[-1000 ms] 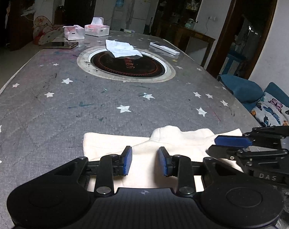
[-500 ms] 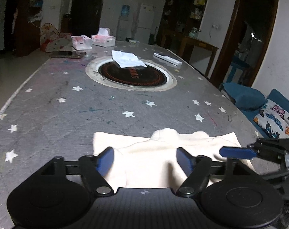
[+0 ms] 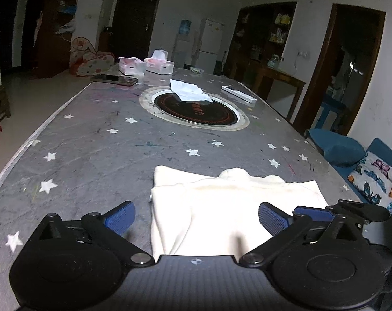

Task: Fold clothes
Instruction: 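Open both grippers wide and move them to the folded sweatshirt's side edge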

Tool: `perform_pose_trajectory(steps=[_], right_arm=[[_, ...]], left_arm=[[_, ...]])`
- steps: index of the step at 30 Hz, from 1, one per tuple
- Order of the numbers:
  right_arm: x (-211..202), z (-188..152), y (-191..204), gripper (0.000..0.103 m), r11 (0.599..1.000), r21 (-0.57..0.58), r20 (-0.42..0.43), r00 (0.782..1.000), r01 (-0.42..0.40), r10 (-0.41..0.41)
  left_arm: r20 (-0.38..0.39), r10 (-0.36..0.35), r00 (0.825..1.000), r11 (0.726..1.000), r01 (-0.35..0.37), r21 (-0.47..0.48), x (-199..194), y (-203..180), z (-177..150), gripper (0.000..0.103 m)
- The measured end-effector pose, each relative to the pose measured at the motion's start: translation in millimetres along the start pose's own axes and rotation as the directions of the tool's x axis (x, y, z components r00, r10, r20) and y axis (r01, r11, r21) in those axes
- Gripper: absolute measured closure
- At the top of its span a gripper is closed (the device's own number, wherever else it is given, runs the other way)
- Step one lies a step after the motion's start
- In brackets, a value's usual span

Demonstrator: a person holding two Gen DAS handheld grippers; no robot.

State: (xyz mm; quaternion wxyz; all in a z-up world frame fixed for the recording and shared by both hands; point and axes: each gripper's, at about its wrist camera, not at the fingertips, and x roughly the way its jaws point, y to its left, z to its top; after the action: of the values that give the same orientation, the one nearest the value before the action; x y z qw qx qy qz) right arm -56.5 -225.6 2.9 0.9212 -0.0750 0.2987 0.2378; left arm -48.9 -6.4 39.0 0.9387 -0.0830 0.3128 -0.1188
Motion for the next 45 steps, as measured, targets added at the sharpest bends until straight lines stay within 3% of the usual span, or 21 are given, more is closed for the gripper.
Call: perform_pose_trajectory(steps=[9, 13, 29, 36, 40, 45], right_arm=[[1.2, -1.4, 0.8, 0.006, 1.000, -0.009, -0.005, 1.000, 0.010, -0.010], [3.4, -1.8, -1.2, 0.000, 1.000, 0.005, -0.014, 1.000, 0.010, -0.010], [-1.8, 5.1, 0.1, 0.000, 1.000, 0.030, -0.016, 1.000, 0.009, -0.008], [-4.0, 13.5, 26.2, 0.000, 0.998, -0.047, -0.001, 0.999, -0.046, 0.046], [9.1, 6.1, 35.0, 0.000, 0.997, -0.066, -0.045, 0.998, -0.040, 0.038], [-0.3, 17.3, 37.3, 0.000, 0.996, -0.082, -0.024, 0.999, -0.045, 0.043]], left_arm=[[-0.016, 0.022, 1.000, 0.994, -0.023, -0.107, -9.6, 17.9, -12.0, 0.000], [-0.037, 0.028, 0.999, 0.990, -0.033, -0.138, -9.8, 24.0, -17.3, 0.000], [-0.078, 0.056, 0.995, 0.989, -0.066, -0.133, -9.1, 24.5, -24.6, 0.000], [-0.051, 0.075, 0.996, 0.990, -0.080, -0.112, -15.4, 20.3, -16.8, 0.000], [-0.059, 0.085, 0.995, 0.988, -0.092, -0.122, -17.0, 24.2, -16.1, 0.000], [-0.050, 0.101, 0.994, 0.986, -0.107, -0.128, -19.5, 29.9, -11.4, 0.000]])
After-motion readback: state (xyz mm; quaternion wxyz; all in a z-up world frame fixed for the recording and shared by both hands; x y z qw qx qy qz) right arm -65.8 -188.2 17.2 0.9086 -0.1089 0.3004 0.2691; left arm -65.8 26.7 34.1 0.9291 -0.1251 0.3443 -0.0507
